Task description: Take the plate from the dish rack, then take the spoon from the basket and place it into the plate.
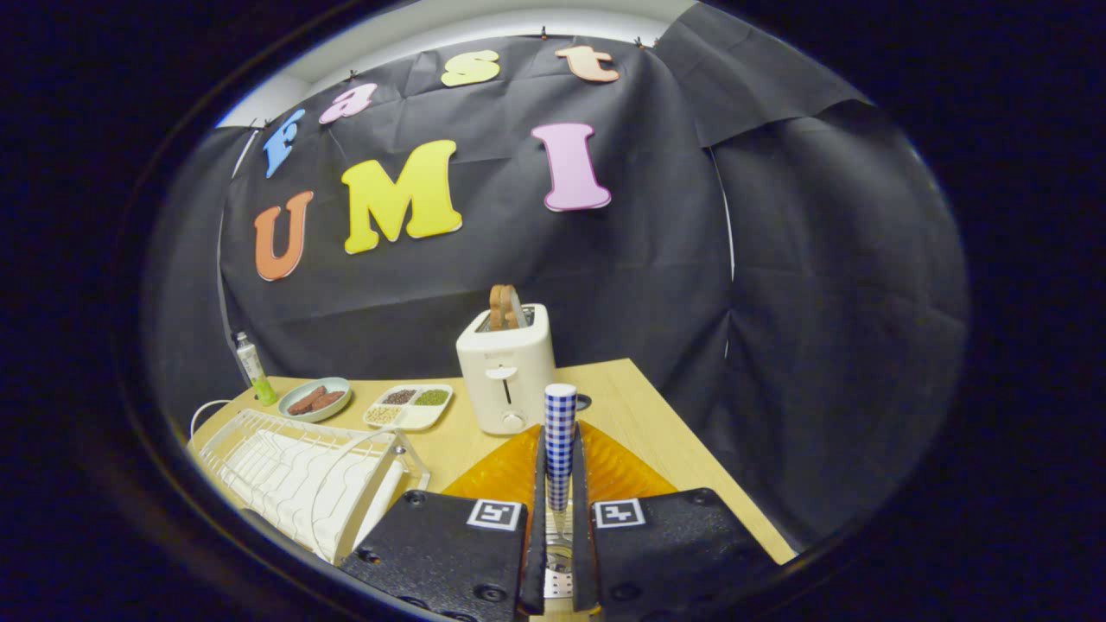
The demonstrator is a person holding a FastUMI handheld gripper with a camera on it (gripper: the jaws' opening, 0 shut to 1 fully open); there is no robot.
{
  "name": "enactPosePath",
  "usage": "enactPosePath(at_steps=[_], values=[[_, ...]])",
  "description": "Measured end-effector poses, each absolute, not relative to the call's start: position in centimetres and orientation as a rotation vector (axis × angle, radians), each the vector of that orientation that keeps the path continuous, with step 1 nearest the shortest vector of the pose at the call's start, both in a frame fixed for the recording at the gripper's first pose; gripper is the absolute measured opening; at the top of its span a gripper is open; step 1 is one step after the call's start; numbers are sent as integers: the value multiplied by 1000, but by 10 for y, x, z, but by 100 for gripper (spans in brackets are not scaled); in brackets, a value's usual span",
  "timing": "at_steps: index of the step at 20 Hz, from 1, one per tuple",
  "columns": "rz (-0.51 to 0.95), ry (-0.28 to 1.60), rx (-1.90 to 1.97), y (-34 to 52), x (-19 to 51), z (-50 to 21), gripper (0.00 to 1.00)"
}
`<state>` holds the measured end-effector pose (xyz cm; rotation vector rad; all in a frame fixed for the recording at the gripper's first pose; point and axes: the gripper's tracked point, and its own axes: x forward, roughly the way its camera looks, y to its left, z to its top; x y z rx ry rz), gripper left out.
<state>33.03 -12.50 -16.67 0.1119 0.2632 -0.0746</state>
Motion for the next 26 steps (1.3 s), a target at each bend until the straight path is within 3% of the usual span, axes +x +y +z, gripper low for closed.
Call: enactPosePath(at_steps=[6, 14, 26], values=[[-109, 176, 102, -108, 305, -118, 17], [-37, 122, 99, -36, 232, -75, 17], [70, 159, 170, 95, 137, -136, 17]])
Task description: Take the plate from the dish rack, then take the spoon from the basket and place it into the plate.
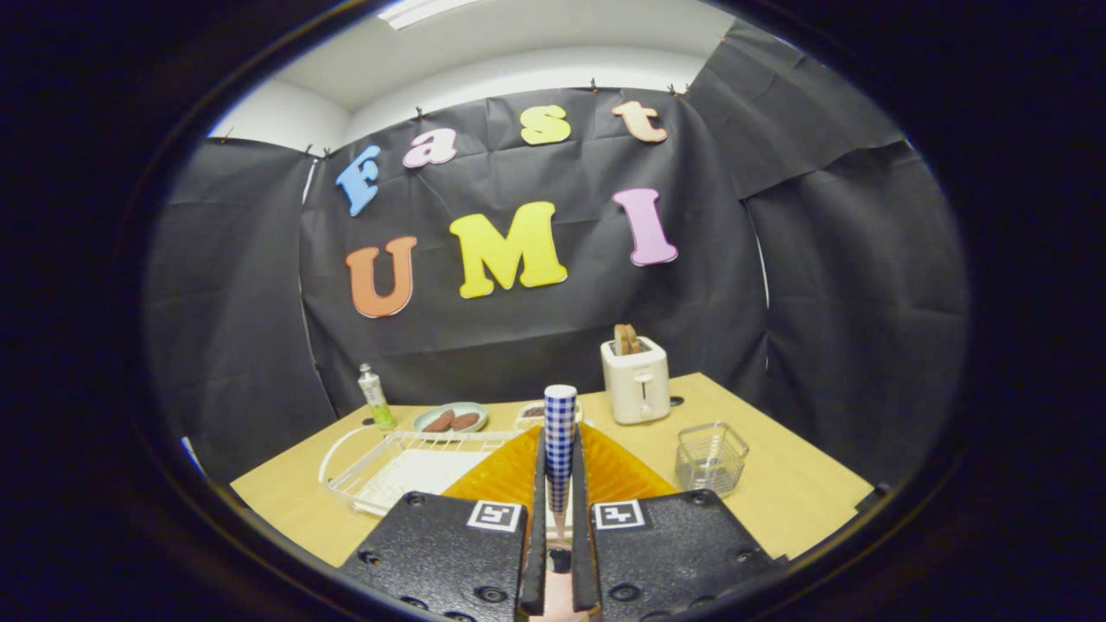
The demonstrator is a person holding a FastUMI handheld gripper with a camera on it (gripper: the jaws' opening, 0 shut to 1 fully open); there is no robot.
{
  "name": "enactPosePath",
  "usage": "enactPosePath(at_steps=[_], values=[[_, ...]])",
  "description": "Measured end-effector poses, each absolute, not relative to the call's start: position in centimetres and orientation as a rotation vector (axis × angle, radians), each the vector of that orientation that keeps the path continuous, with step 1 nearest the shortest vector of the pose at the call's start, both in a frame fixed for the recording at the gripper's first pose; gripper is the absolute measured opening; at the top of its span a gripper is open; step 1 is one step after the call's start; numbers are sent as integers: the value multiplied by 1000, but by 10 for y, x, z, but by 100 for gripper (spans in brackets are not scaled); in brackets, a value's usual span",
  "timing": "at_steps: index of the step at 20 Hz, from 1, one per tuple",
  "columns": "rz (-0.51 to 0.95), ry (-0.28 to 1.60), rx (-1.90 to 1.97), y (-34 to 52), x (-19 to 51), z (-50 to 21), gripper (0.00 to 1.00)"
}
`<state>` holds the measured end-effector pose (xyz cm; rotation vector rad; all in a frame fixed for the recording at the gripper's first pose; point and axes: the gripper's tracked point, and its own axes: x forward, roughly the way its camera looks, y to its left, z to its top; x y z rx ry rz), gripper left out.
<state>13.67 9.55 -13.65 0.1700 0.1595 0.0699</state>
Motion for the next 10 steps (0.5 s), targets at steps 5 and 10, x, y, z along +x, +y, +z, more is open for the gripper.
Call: enactPosePath(at_steps=[5, 10], values=[[132, 157, 129, 162, 109, -172, 17], [137, 114, 76, 192, 86, -185, 17]])
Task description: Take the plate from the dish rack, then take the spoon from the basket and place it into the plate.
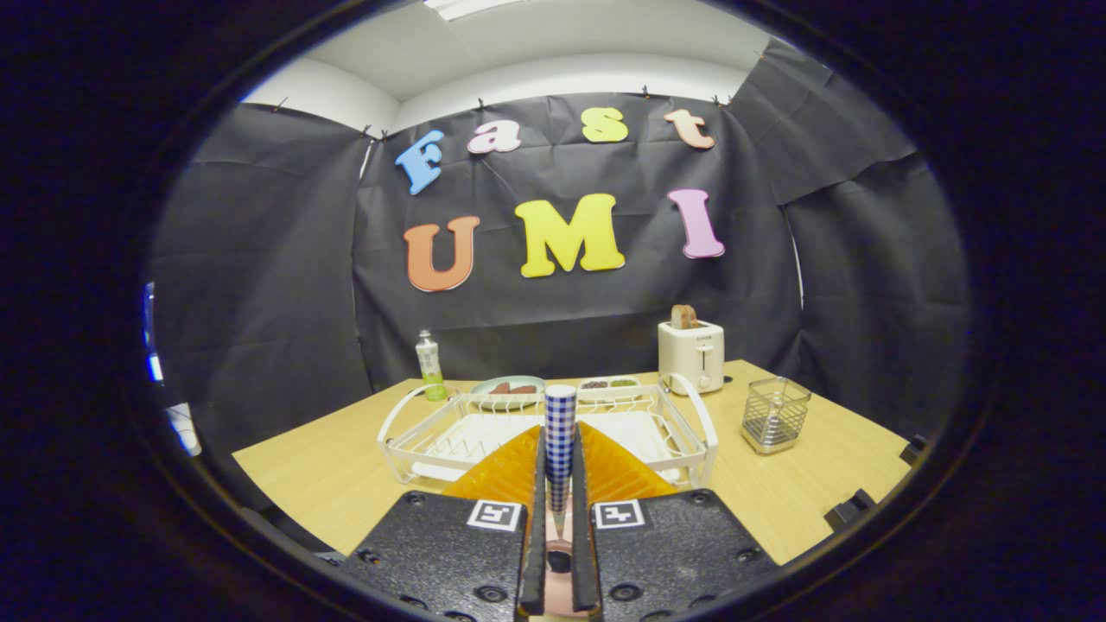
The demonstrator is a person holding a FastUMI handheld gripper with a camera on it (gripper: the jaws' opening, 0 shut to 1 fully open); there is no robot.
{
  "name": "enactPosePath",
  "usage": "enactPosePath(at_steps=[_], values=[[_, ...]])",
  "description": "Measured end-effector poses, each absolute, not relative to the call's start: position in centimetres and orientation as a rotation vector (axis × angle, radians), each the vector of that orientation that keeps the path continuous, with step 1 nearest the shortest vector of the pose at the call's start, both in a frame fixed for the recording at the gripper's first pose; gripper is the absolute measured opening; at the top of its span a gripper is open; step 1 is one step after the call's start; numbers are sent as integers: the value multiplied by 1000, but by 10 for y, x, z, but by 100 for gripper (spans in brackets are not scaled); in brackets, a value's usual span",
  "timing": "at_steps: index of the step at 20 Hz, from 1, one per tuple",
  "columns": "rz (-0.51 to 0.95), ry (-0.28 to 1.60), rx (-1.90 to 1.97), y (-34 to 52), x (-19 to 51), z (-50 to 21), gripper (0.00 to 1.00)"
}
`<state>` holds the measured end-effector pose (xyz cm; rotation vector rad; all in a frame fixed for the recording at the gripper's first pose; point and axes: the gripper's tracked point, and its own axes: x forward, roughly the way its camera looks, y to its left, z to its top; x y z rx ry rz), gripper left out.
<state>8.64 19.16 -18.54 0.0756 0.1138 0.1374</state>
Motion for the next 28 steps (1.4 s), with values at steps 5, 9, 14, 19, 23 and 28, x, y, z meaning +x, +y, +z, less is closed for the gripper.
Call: enactPosePath(at_steps=[5, 9, 14, 19, 23, 28], values=[[131, 99, 60, 202, 76, -203, 17], [111, 147, 101, 194, 77, -215, 19], [64, 130, 87, 171, 72, -208, 24], [7, 73, 33, 137, 64, -185, 73], [26, 104, 84, 122, 56, -171, 100], [7, 68, 74, 100, 38, -137, 100]])
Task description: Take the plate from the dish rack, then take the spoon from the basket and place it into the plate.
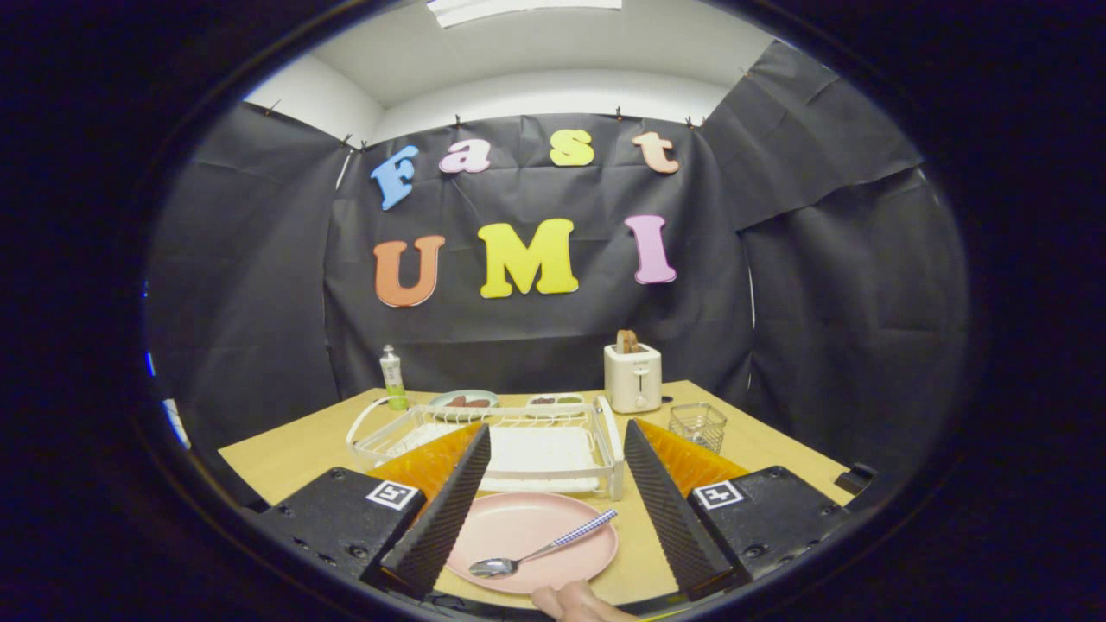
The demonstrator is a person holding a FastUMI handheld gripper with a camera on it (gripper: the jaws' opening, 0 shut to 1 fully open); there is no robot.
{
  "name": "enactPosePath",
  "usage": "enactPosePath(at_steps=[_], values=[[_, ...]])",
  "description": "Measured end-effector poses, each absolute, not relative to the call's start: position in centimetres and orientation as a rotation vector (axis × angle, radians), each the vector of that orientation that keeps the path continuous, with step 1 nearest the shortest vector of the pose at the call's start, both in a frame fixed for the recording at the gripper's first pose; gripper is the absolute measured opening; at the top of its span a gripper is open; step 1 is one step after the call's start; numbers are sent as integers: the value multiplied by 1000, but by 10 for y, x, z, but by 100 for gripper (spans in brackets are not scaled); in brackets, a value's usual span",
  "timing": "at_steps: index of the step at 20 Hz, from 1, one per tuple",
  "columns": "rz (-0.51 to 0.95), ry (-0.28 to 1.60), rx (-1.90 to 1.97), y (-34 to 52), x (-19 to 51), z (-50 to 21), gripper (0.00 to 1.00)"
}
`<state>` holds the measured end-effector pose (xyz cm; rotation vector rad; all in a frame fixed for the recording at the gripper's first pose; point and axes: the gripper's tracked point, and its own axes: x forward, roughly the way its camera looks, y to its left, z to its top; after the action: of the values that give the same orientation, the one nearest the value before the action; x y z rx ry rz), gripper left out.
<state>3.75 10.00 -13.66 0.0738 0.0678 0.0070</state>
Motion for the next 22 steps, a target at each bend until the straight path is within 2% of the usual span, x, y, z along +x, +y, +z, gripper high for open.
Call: enactPosePath(at_steps=[22], values=[[26, 39, 94, 79, -32, -83, 100]])
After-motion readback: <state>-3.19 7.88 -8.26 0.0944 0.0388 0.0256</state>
